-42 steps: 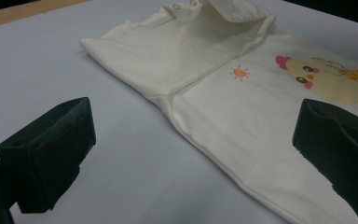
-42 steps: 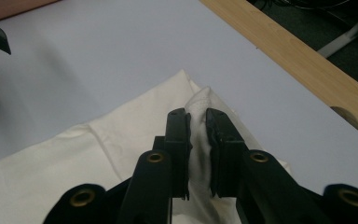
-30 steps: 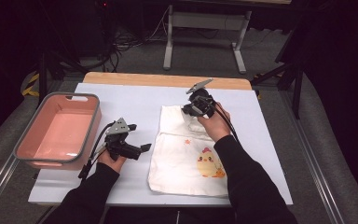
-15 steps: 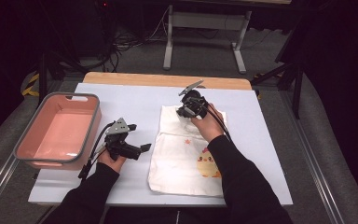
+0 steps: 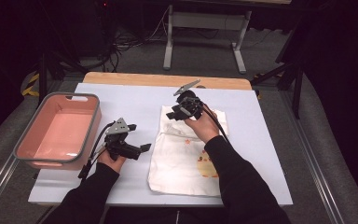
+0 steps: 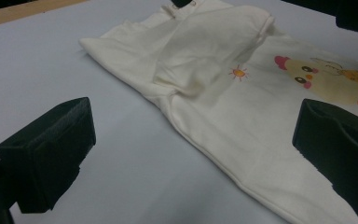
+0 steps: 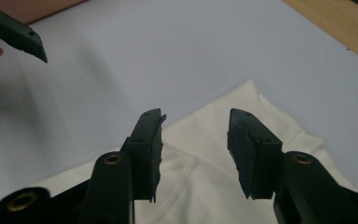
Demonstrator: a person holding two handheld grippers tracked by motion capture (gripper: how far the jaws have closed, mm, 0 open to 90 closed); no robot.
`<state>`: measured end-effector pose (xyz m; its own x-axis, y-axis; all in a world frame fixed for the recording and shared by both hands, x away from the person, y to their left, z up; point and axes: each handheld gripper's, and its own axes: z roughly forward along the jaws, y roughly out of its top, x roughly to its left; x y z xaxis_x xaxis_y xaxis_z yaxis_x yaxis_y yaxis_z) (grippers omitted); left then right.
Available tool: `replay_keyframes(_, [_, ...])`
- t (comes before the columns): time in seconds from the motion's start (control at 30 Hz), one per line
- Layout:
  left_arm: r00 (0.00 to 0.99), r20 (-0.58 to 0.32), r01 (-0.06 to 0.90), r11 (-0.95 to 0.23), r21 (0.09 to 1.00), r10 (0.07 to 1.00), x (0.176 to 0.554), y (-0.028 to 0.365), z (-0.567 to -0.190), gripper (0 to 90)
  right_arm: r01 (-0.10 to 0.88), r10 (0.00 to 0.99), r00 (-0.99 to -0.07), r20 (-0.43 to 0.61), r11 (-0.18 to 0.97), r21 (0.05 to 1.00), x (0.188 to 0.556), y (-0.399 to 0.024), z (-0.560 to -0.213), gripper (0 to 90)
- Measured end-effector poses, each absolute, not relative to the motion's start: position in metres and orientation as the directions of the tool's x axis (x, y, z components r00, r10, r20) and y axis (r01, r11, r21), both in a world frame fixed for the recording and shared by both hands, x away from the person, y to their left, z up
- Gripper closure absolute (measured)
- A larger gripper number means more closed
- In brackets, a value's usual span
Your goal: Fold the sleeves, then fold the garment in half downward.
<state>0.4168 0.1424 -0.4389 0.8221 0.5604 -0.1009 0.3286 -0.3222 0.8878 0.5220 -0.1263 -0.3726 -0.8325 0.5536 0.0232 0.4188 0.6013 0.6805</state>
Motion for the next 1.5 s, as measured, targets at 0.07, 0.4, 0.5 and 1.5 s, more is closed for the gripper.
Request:
replay_keyframes(0.07, [0.822, -0.102, 0.329, -0.322, 0.888, 0.56, 0.417, 0.142, -0.439, 0.1, 0.425, 0.569, -0.822, 0.03, 0.577, 0.697, 0.521, -0.132, -0.366, 50.5])
replay_keyframes(0.4, [0.818, -0.204, 0.367, -0.215, 0.905, 0.538, 0.427, 0.148, -0.436, 0.0, 0.392, 0.626, -0.779, -0.028, 0.521, 0.758, 0.505, -0.182, -0.335, 27.3])
replay_keyframes(0.5, [0.814, -0.219, 0.369, -0.189, 0.91, 0.537, 0.431, 0.149, -0.426, 0.0, 0.362, 0.639, -0.768, -0.051, 0.499, 0.787, 0.496, -0.203, -0.327, 20.4])
replay_keyframes(1.5, [0.836, -0.106, 0.342, -0.362, 0.867, 0.538, 0.487, 0.107, -0.378, 0.8, 0.364, 0.633, -0.774, -0.004, 0.45, 0.816, 0.488, -0.284, -0.337, 0.2])
